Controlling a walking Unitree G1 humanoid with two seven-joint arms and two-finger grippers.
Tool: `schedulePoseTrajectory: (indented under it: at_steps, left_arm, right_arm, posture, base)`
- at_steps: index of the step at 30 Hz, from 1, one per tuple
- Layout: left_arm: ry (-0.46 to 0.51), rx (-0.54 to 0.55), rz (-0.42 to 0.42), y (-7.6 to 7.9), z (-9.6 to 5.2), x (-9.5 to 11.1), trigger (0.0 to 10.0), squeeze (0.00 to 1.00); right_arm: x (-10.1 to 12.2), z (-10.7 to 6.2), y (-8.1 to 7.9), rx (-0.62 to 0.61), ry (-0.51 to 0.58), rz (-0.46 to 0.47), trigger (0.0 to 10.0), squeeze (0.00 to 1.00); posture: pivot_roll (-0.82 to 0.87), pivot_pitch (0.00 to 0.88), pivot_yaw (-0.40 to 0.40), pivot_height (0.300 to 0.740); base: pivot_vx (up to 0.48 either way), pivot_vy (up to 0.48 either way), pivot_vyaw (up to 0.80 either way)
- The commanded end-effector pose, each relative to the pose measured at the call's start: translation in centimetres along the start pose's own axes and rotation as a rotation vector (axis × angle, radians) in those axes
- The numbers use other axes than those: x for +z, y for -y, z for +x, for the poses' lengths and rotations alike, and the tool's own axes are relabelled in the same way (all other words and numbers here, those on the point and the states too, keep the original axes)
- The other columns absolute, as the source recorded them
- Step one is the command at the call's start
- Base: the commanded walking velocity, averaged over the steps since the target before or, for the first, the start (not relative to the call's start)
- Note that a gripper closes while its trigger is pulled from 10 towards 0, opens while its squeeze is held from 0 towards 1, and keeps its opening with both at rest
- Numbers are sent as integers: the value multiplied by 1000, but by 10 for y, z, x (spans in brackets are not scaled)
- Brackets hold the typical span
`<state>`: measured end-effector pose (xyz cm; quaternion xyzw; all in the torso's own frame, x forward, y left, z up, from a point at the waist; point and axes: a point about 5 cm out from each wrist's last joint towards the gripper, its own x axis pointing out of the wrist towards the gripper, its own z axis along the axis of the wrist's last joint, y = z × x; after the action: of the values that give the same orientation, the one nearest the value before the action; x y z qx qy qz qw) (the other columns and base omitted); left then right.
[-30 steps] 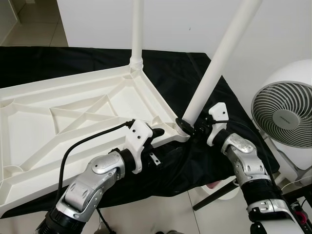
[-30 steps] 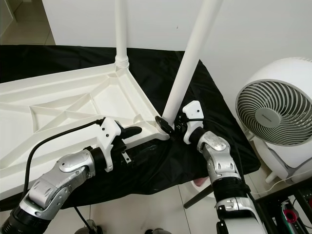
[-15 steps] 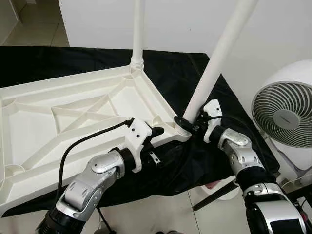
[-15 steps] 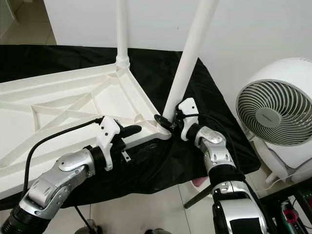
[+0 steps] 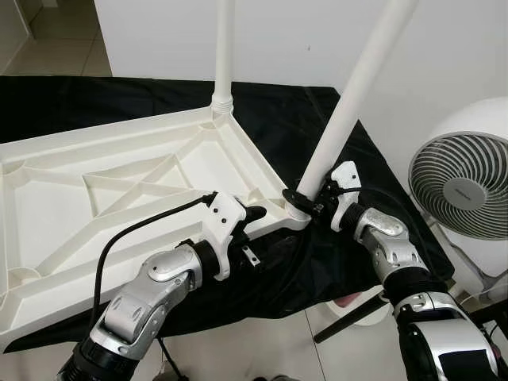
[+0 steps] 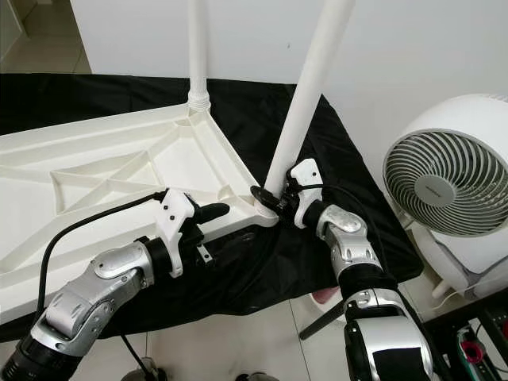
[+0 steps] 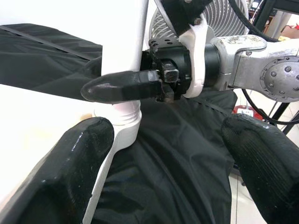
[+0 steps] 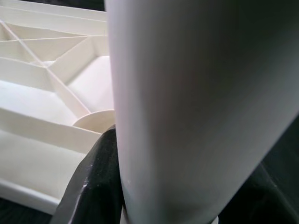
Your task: Building children table
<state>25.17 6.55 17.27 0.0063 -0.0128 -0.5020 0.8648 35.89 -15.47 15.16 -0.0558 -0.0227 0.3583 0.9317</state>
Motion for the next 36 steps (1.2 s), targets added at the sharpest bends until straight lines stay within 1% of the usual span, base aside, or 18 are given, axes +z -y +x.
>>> schedulePoseTrajectory:
  at_steps: [1,3,9,10,11,15,17,18,19,21,23,24,25,27,28,32,35,36]
  left_arm:
    - [1,-58,-1,5,1,1,10000,0]
    - [1,-60,-3,6,2,1,10000,0]
    - [2,-65,-7,6,2,1,10000,0]
    - [1,-68,-8,6,2,1,10000,0]
    - [1,-68,-8,6,2,1,10000,0]
    - [-1,-72,-9,7,2,0,10000,0]
    - [-1,-72,-9,7,2,0,10000,0]
    - [-1,-73,-9,8,2,0,10000,0]
    - [-1,-73,-9,8,2,0,10000,0]
    - [0,-71,-14,8,2,0,10000,0]
    - [1,-70,-16,8,2,0,10000,0]
    - [1,-70,-16,8,2,0,10000,0]
    - [1,-71,-17,9,3,-1,10000,0]
    - [1,-72,-17,9,3,-1,10000,0]
    - [3,-75,-19,10,3,-1,10000,0]
    - [3,-79,-13,10,4,0,10000,0]
    - [3,-78,-12,10,4,0,10000,0]
    - [3,-76,-13,10,4,0,10000,0]
  right_arm:
    - [-4,-5,4,-92,-17,18,10000,0]
    - [-2,-5,2,-177,-16,-12,10000,0]
    - [-1,-4,-9,-231,19,-28,10000,0]
    - [-2,-3,-17,-291,33,-10,10000,0]
    - [-2,-3,-17,-291,33,-10,10000,0]
    - [-4,0,-35,-452,41,69,10000,0]
    - [-4,0,-35,-452,41,69,10000,0]
    - [-4,0,-40,-511,49,74,10000,0]
    - [-4,0,-40,-511,49,74,10000,0]
    - [-1,-7,-47,-676,48,57,10000,0]
    - [2,-10,-52,-790,58,72,10000,0]
    - [2,-10,-52,-790,58,72,10000,0]
    - [5,-8,-58,-800,69,84,10000,0]
    - [8,-7,-62,-797,76,89,10000,0]
    - [9,-3,-68,-751,83,93,10000,0]
    - [8,0,-73,-696,79,113,10000,0]
    - [8,0,-73,-695,77,128,10000,0]
    - [8,-1,-71,-696,84,136,10000,1000]
  posture:
    - [93,100,-96,740]
    - [89,102,-94,740]
    - [83,105,-90,740]
    - [82,105,-90,740]
    - [82,105,-90,740]
    - [86,102,-90,740]
    - [86,102,-90,740]
    - [90,100,-93,740]
    - [90,100,-93,740]
    - [92,95,-98,740]
    - [91,93,-99,740]
    - [91,93,-99,740]
    - [88,89,-99,740]
    - [88,89,-99,740]
    - [86,87,-99,740]
    - [91,83,-103,740]
    - [91,83,-103,740]
    - [95,79,-104,740]
  base:
    - [0,0,0]
    - [0,0,0]
    - [0,0,0]
    - [0,0,0]
    - [0,0,0]
    - [0,0,0]
    - [0,0,0]
    - [0,0,0]
    - [0,0,0]
    - [0,0,0]
    - [0,0,0]
    - [0,0,0]
    - [0,0,0]
    - [0,0,0]
    - [0,0,0]
    - [0,0,0]
    - [0,0,0]
    - [0,0,0]
